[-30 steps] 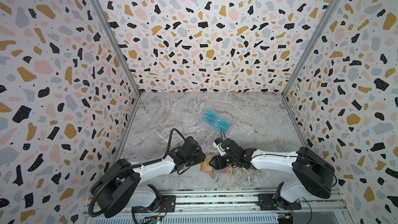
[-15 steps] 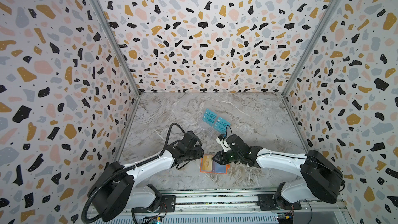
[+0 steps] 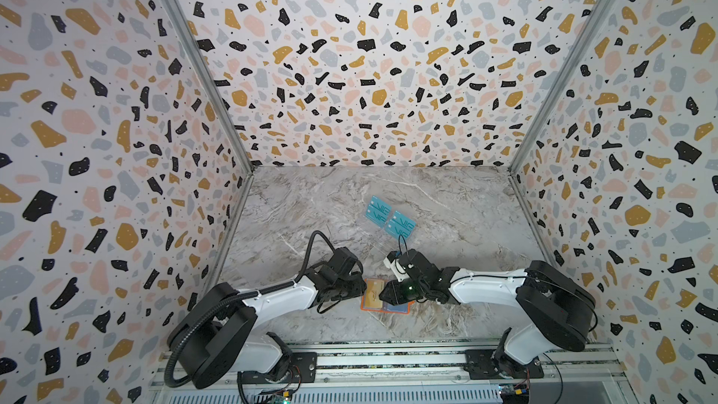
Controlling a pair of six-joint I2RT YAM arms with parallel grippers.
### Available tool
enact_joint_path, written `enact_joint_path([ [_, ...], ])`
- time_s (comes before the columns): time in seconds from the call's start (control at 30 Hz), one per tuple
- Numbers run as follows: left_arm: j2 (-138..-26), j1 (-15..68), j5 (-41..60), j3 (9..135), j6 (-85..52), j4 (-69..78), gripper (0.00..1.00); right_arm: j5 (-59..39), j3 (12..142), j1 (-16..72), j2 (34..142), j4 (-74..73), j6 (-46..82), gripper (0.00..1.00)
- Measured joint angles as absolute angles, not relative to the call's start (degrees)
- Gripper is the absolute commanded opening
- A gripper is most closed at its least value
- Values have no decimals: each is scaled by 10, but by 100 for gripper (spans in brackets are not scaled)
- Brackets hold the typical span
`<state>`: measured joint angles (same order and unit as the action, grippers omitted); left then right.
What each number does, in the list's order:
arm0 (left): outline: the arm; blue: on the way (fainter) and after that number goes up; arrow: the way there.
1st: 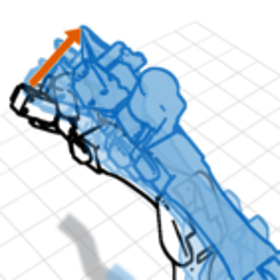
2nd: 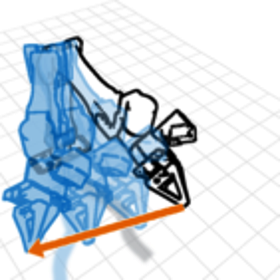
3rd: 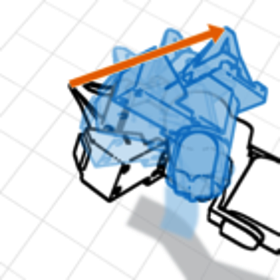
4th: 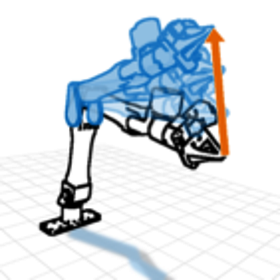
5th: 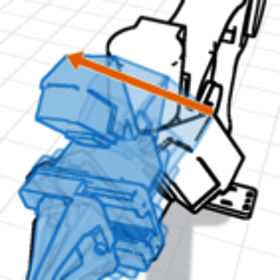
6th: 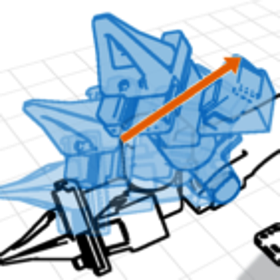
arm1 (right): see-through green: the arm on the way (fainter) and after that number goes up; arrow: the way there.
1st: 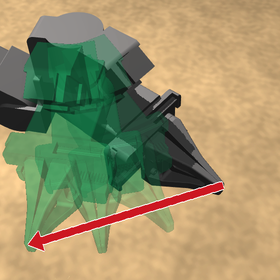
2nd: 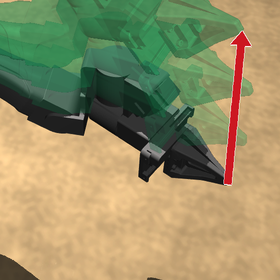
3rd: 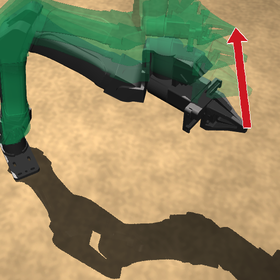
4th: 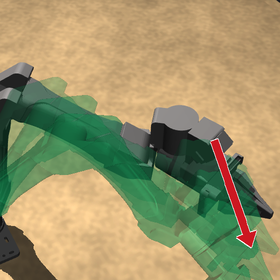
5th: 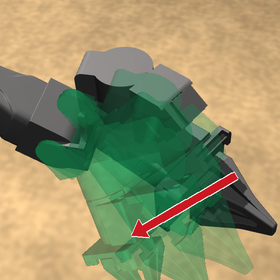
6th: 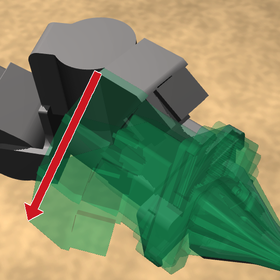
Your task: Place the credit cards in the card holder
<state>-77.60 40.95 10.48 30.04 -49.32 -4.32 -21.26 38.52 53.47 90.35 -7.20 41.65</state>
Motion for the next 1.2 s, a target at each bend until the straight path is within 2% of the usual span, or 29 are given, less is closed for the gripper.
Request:
enact_joint_path([
  [0.5,-778,435,114,291,-536,-3,37,-223,399,535,936,-94,418,23],
  [0.73,-778,436,112,291,-538,-3,37,-222,406,535,939,-83,402,26],
  [1.0,-751,438,85,323,-526,-58,37,-209,404,510,877,-48,387,24],
  [1.2,-749,440,121,337,-514,-41,37,-199,367,502,834,-39,387,20],
])
